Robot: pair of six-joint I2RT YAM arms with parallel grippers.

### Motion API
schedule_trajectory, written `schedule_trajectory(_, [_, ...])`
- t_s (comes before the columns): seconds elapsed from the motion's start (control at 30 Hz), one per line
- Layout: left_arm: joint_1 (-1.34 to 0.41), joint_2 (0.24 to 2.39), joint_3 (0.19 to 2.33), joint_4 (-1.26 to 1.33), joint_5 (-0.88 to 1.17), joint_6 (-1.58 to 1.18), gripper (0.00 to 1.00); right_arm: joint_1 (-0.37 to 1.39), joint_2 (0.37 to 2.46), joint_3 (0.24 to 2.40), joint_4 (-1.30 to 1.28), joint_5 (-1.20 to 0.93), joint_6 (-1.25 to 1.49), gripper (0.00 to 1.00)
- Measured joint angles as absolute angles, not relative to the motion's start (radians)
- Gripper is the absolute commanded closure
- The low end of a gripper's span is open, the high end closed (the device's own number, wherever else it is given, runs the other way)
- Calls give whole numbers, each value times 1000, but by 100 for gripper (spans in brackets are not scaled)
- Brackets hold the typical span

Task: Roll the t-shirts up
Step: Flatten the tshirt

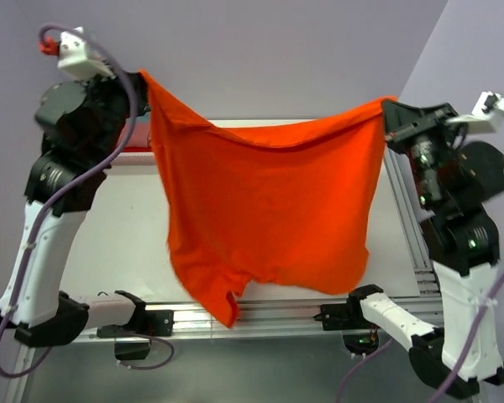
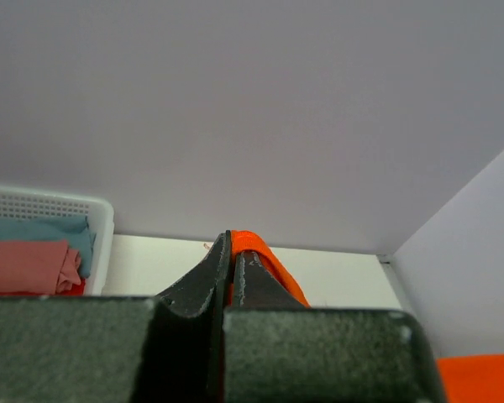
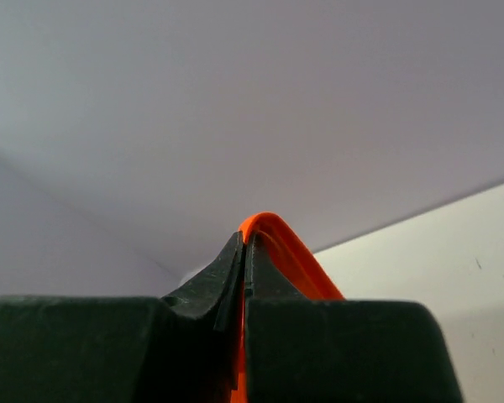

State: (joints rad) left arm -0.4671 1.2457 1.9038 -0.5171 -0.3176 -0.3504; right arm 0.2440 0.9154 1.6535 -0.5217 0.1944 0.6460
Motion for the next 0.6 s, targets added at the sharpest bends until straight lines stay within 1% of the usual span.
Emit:
schedule_trajectory(0.1, [-467, 1361, 1983, -498, -336, -332, 100, 237, 1014, 1665, -498, 197, 656, 100])
schedule_trajectory(0.17, [-459, 1477, 2115, -504, -342, -316, 100, 201, 1108, 1714, -494, 147, 683, 100])
schedule_trajectory(0.27, [-434, 1688, 2420, -511, -334, -297, 100, 50, 1308, 1922, -480, -55, 780, 100])
schedule_trajectory(0.3, [-424, 1736, 2488, -495, -332, -289, 100, -27, 1399, 2023, -463, -138, 834, 100])
schedule_trajectory(0.33, [-415, 1759, 2510, -467, -331, -279, 100, -76, 1470, 2098, -450, -195, 871, 100])
schedule_trajectory(0.4, [-398, 1732, 2431, -404, -330, -267, 100, -170, 1614, 2252, -411, -314, 953, 100])
schedule_trajectory(0.47, [-391, 1678, 2313, -348, -329, -262, 100, -223, 1691, 2308, -384, -396, 1010, 100])
schedule_trajectory(0.5, [-389, 1657, 2266, -334, -326, -262, 100, -236, 1702, 2286, -366, -430, 1034, 100])
schedule_trajectory(0.6, [-385, 1630, 2172, -293, -303, -260, 100, -242, 1626, 2011, -238, -509, 1090, 100])
